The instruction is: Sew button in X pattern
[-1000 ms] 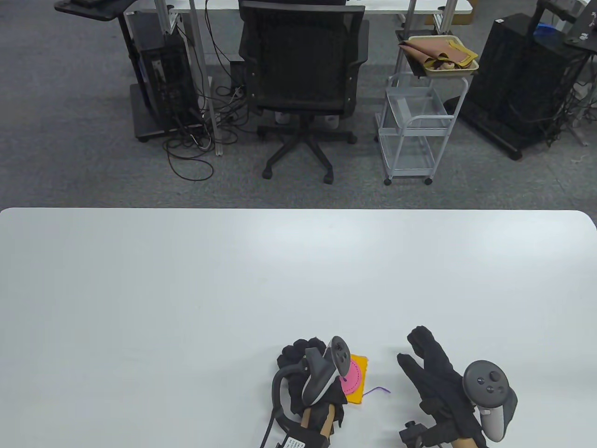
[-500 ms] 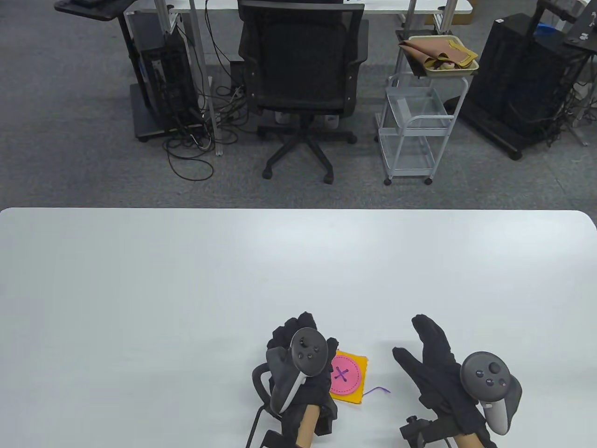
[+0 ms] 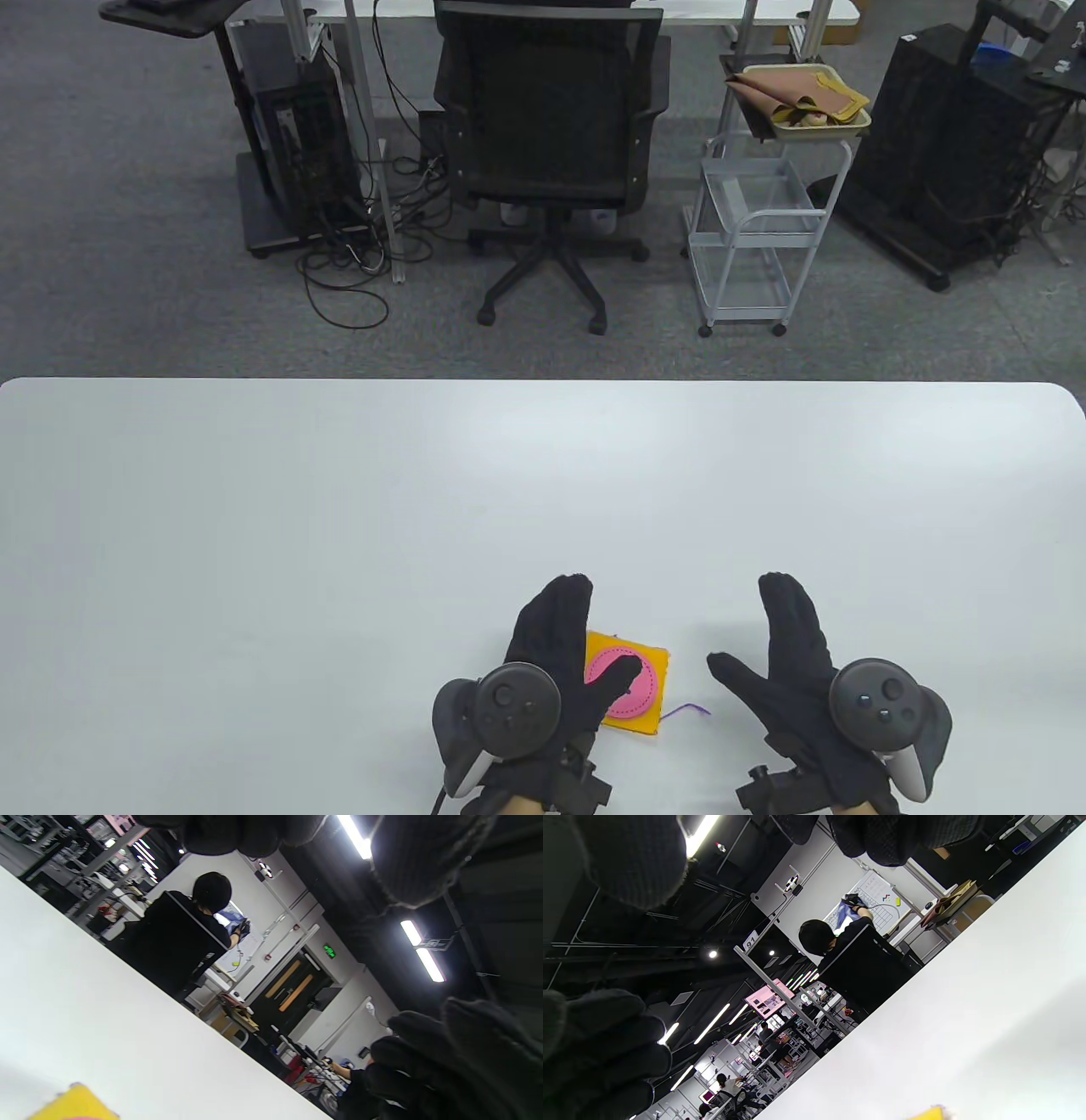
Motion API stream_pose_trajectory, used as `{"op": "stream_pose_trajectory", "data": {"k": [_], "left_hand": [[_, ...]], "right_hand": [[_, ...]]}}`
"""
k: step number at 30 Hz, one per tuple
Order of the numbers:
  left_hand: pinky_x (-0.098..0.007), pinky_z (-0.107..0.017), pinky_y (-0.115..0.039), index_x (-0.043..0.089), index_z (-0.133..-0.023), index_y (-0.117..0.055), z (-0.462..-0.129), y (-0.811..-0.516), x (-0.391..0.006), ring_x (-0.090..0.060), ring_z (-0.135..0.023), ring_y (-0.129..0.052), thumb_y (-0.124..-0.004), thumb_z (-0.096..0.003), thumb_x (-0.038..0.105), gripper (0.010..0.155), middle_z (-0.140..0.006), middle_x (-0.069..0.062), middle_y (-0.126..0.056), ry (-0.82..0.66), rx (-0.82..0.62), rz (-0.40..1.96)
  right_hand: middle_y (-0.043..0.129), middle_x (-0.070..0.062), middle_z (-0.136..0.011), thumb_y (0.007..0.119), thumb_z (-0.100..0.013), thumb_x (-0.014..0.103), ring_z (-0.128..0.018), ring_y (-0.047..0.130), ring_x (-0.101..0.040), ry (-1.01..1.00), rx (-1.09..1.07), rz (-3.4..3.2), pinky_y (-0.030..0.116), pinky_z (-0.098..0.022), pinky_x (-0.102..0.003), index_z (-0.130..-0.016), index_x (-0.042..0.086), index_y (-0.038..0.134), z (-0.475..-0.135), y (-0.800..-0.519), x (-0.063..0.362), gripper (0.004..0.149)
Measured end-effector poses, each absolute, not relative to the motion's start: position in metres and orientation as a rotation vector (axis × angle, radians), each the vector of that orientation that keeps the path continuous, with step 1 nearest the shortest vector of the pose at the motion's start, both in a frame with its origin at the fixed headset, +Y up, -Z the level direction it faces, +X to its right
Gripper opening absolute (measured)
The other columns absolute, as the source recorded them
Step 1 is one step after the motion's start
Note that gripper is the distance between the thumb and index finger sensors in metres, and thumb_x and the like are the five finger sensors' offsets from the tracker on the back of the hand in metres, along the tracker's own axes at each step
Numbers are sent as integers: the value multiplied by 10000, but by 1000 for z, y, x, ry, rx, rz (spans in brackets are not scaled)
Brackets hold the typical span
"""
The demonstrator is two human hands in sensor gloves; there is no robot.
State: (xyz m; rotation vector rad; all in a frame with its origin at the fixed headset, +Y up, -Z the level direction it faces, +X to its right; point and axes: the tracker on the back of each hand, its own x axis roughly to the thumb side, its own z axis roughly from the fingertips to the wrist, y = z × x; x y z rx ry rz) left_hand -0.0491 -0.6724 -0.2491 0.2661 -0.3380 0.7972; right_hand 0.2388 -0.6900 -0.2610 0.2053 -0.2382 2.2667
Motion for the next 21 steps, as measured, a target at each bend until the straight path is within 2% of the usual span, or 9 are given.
{"op": "stream_pose_trajectory", "data": {"k": [4, 11, 21], "left_hand": [[-580, -722, -533, 226, -1112, -443, -249, -684, -50, -412, -1040, -596, -819, -443, 537, 828, -1158, -57, -514, -377, 287, 825], [-583, -728, -508, 222, -1113, -421, -252, -708, -52, -414, -1051, -574, -817, -437, 552, 851, -1167, -62, -480, -404, 211, 858], [-572, -724, -524, 219, -1107, -445, -253, -724, -54, -401, -1045, -599, -820, -432, 554, 841, -1157, -63, -512, -392, 191, 851]], "right_hand": [[283, -186, -1199, 734, -427, 637, -1090, 427, -456, -236, 206, 2271, 413, -806, -615, -1116, 165, 270, -263, -704, 239, 956], [291, -156, -1201, 736, -417, 635, -1097, 436, -428, -230, 242, 2215, 411, -820, -587, -1109, 181, 277, -261, -719, 242, 946], [313, -147, -1193, 740, -421, 614, -1088, 455, -420, -186, 259, 2214, 413, -821, -565, -1102, 180, 297, -261, -732, 242, 922]]}}
